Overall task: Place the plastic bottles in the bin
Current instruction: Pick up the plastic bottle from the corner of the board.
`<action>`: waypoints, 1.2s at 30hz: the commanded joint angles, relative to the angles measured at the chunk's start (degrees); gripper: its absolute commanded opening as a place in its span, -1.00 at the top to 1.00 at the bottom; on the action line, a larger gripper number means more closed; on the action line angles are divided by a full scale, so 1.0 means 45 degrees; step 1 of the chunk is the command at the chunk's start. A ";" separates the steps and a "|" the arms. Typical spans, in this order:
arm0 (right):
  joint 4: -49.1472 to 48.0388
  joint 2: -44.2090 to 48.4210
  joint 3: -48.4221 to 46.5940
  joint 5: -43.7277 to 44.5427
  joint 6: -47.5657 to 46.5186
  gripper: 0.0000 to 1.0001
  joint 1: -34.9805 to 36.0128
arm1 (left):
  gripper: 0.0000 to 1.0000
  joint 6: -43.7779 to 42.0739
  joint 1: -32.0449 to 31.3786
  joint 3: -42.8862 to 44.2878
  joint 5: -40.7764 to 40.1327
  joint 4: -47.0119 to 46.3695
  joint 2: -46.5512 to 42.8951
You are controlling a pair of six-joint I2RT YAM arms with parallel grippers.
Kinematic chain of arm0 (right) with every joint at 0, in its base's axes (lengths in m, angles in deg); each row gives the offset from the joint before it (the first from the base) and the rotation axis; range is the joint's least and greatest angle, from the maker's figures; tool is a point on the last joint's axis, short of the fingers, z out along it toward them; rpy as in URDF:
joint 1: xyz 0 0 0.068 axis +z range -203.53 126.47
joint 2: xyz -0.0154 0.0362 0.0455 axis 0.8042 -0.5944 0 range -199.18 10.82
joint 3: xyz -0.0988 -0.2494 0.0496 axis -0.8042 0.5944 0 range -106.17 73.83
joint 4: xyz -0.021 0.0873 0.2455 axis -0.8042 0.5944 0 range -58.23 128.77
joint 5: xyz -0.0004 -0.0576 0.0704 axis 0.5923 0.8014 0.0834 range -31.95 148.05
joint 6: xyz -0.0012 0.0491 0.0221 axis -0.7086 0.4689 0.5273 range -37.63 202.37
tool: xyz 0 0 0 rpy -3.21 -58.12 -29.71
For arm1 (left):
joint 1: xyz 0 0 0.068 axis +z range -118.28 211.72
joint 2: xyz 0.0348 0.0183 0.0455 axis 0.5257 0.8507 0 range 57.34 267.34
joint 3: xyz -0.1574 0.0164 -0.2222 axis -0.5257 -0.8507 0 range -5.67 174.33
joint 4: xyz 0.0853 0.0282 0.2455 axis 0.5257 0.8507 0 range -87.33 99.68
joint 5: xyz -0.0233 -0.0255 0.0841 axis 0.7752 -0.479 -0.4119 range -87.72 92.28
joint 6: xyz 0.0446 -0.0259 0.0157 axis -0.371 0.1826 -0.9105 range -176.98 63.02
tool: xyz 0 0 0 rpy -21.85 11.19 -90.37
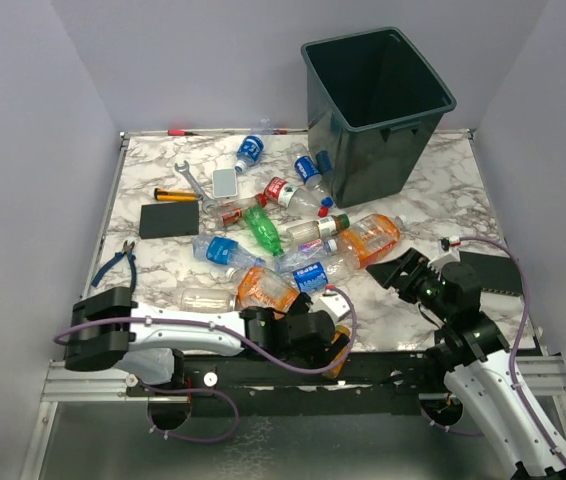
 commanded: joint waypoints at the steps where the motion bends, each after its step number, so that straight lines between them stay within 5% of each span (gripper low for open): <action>1: 0.0508 0.0118 0.0167 0.0124 0.0247 -0.80 0.0009 | -0.98 0.0281 -0.0090 0.0695 0.0532 0.0074 0.1585; 15: 0.1110 0.0508 0.0229 0.0076 0.0239 -0.79 0.0010 | -0.92 0.0067 -0.0109 0.0916 0.1398 -0.0612 0.3332; 22: 0.1057 0.0463 0.0234 0.0087 0.0235 -0.79 0.0022 | -0.54 -0.0023 -0.0102 0.0727 0.1369 -0.0593 0.3433; 28: 0.0800 0.0269 -0.0013 -0.0254 -0.0027 -0.79 0.0010 | 0.05 -0.0189 -0.0110 0.0697 0.0793 -0.0623 0.2688; 36: -0.0474 -0.0483 -0.1595 -0.3246 -0.1451 -0.76 0.0018 | 0.30 -0.1225 -0.0111 0.0313 -0.0729 -0.1706 -0.0140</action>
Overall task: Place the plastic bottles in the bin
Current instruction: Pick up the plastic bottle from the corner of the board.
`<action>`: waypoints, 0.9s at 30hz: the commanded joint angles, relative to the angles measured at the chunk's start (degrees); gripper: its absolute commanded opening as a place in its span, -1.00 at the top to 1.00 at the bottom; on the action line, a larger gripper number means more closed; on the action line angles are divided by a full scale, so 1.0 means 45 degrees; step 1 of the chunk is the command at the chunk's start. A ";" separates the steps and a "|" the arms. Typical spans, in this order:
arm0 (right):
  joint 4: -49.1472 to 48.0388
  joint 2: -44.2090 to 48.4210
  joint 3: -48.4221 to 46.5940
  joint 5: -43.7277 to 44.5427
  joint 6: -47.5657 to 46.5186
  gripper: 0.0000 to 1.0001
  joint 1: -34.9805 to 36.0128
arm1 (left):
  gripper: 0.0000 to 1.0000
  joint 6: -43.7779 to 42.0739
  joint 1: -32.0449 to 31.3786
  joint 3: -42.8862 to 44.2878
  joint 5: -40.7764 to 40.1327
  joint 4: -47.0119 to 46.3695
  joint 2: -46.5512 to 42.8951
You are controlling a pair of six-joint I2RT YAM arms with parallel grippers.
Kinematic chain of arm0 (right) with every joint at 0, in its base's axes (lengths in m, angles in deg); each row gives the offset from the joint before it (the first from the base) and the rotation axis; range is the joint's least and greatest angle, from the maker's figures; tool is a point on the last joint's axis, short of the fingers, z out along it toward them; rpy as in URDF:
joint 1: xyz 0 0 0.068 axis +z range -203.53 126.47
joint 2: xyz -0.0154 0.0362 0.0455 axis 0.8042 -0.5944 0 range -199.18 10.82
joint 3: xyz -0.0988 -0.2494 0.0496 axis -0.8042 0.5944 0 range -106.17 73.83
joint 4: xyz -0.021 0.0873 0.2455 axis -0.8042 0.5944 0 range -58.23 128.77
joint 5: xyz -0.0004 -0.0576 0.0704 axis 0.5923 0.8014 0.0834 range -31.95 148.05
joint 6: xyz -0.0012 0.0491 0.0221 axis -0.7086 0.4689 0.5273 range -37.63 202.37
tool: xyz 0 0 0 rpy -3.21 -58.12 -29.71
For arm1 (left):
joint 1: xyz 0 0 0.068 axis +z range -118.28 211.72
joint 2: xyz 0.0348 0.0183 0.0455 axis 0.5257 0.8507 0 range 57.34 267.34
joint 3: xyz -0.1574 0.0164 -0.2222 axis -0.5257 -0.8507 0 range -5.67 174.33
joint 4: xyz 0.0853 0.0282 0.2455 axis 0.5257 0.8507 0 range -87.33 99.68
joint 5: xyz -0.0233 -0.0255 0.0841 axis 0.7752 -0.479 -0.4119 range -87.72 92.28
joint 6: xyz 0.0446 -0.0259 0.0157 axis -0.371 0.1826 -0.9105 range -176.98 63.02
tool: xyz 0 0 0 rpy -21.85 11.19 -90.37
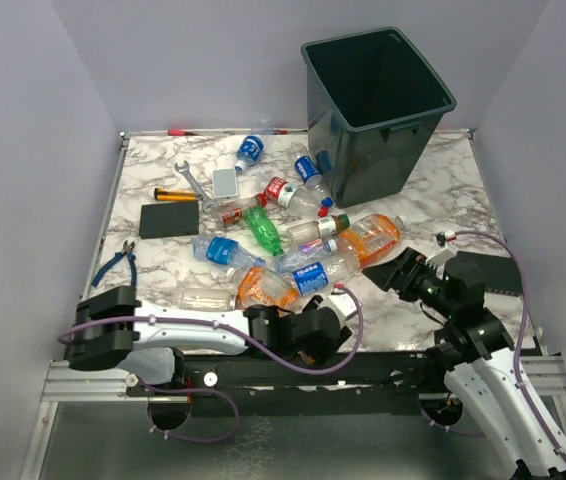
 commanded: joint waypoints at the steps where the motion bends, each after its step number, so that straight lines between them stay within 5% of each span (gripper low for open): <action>1: -0.1532 -0.0432 -0.1340 -0.2849 -0.1169 -0.74 0.0019 | 0.34 -0.0884 -0.0027 -0.0630 -0.1587 -0.1553 -0.2442; 8: -0.3596 -0.1195 -0.3030 -0.4119 -0.1300 -0.72 0.0030 | 0.39 -0.2575 0.1391 -0.2270 -0.2420 -0.4028 -0.6916; 16: -0.4898 -0.2806 -0.4712 -0.2740 -0.1161 -0.66 0.0706 | 0.43 -0.3475 0.6562 -0.1545 0.3003 -0.3538 -0.8735; 23: -0.4069 -0.5434 -0.6990 0.3361 -0.3482 -0.66 0.6547 | 0.47 -0.3731 0.7340 -0.2615 0.4367 -0.4405 -0.9229; 27: -0.4453 -0.6109 -0.7108 0.4827 -0.3528 -0.67 0.7784 | 0.47 -0.3522 0.7451 -0.3735 0.4227 -0.5424 -1.0050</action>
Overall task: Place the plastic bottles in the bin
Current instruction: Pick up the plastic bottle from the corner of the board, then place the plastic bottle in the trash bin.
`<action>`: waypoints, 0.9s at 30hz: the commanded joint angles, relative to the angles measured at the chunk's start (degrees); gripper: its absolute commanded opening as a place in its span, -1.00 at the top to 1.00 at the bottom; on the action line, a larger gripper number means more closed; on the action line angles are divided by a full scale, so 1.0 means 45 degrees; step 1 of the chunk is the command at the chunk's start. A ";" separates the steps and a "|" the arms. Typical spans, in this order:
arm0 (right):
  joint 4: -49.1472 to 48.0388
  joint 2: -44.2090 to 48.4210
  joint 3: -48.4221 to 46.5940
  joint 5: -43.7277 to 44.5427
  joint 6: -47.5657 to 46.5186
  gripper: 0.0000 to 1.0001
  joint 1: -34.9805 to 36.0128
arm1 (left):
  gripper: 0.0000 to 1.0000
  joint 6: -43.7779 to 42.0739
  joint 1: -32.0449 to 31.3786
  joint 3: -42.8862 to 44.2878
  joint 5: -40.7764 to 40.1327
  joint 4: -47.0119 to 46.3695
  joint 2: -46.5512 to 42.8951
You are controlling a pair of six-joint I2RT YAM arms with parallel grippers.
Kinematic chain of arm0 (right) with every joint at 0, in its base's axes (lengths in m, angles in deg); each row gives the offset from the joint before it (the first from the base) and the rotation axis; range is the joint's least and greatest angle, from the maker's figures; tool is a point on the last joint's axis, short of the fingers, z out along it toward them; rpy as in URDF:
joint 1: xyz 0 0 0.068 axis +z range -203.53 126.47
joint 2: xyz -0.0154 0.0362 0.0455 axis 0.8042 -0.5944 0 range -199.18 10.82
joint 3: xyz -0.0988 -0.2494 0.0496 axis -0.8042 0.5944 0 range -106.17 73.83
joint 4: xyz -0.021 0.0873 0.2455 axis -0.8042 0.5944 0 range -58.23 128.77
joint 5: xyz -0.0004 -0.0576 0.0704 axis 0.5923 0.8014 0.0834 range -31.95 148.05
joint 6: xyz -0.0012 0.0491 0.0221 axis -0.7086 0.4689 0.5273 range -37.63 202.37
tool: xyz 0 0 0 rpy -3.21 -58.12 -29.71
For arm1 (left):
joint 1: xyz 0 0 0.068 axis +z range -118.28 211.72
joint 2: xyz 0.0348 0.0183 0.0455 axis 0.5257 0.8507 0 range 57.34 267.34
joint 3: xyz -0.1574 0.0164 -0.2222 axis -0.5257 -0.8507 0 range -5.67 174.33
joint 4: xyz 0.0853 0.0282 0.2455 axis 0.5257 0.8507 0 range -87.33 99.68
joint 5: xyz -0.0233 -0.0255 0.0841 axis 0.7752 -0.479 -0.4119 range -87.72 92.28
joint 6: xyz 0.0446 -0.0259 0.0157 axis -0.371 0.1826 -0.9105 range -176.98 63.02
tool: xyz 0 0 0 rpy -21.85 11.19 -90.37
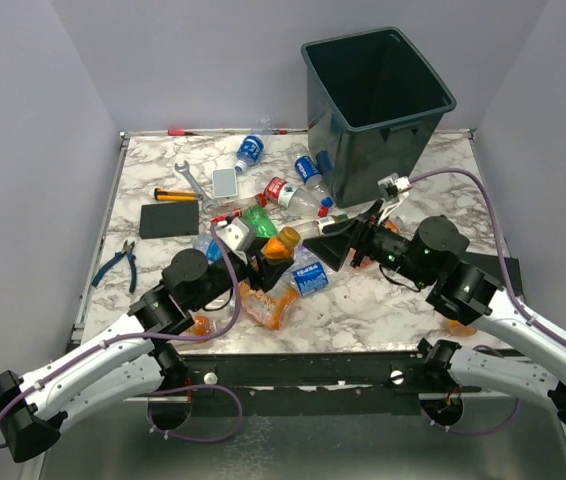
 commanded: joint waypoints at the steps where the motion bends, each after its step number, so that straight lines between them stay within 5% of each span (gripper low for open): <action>1: -0.0346 -0.0230 -0.0012 0.3102 -0.0724 -0.67 0.0864 | 0.47 -0.0015 0.0157 -0.1227 0.0687 -0.1384 -0.1007; 8: -0.2395 -0.0200 0.1419 0.2904 -0.0483 -0.67 0.1639 | 0.47 0.0124 0.0148 -0.1845 0.0570 -0.1706 -0.1627; 14: -0.2614 -0.0828 0.1013 0.4781 -0.1511 -0.67 0.3437 | 0.47 0.0102 0.0161 -0.1854 0.0656 -0.1703 -0.1580; 27: -0.3626 -0.1899 0.1329 0.6257 -0.0426 -0.65 0.3791 | 0.47 0.0095 0.0153 -0.2082 0.1067 -0.1952 -0.1645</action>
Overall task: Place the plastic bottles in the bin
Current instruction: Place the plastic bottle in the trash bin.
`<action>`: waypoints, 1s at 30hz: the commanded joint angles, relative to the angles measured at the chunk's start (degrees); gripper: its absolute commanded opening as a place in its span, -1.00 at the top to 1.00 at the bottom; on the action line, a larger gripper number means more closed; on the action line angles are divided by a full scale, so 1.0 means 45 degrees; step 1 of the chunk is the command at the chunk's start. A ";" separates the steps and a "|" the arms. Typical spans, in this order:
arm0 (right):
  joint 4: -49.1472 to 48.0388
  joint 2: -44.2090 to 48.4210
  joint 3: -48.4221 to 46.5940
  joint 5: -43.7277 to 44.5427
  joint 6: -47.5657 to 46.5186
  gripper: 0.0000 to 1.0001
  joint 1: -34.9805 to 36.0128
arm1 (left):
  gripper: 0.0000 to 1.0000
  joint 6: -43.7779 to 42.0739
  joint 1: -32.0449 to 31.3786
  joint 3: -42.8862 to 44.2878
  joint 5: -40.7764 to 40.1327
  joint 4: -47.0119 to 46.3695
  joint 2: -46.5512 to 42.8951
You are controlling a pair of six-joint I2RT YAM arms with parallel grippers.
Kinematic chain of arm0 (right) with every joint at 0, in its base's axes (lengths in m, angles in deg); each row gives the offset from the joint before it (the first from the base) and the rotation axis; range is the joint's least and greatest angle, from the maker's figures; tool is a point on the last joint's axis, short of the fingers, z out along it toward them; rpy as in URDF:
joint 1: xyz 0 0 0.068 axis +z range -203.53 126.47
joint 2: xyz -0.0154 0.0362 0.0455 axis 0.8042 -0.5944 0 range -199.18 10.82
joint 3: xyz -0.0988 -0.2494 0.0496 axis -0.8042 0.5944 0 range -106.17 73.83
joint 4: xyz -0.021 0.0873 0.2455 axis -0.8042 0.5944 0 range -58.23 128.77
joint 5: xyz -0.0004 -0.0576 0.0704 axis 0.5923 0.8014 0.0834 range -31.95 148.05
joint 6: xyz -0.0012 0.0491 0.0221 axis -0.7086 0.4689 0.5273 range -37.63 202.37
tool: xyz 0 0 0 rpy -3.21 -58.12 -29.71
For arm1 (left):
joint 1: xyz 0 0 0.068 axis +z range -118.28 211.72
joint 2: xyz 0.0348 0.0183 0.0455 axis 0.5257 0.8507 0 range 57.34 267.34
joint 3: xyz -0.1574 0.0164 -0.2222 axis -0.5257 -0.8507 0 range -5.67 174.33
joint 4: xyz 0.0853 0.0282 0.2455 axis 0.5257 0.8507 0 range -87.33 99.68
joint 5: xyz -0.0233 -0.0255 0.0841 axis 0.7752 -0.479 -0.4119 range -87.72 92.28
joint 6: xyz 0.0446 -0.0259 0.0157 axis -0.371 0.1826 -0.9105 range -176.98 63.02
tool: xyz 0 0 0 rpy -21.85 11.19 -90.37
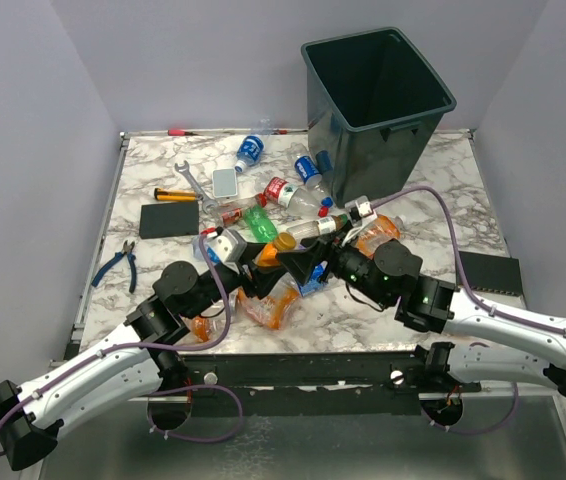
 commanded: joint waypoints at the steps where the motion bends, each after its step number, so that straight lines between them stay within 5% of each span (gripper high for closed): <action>1: -0.1047 -0.0230 0.0111 0.1544 0.0960 -0.64 0.0086 | 0.47 0.0056 0.0059 -0.0294 0.0624 -0.0630 -0.0139; 14: -0.1057 -0.1709 -0.0674 0.0786 0.2221 -0.21 0.0085 | 0.47 -0.0001 0.0060 -0.0470 0.0717 -0.0817 -0.0338; 20: -0.1175 -0.1560 -0.0412 0.0681 0.2432 0.38 0.0085 | 0.43 0.0025 0.0051 -0.0494 0.0732 -0.0881 -0.0341; 22: -0.1221 -0.1522 -0.0409 0.0525 0.2369 0.63 0.0085 | 0.10 0.0042 0.0055 -0.0439 0.0713 -0.0791 -0.0305; 24: -0.1145 -0.1490 -0.0432 0.0485 0.2367 0.97 0.0085 | -0.52 0.0044 0.0063 -0.0421 0.0612 -0.0710 -0.0354; 26: -0.1061 -0.1402 -0.0438 0.0530 0.2361 0.99 0.0085 | -0.95 0.0051 0.0065 -0.0413 0.0492 -0.0679 -0.0405; 30: 0.0193 -0.0690 -0.1432 0.1317 0.0930 0.99 0.0085 | -0.98 0.0146 0.0046 -0.0447 -0.0393 -0.0576 -0.0684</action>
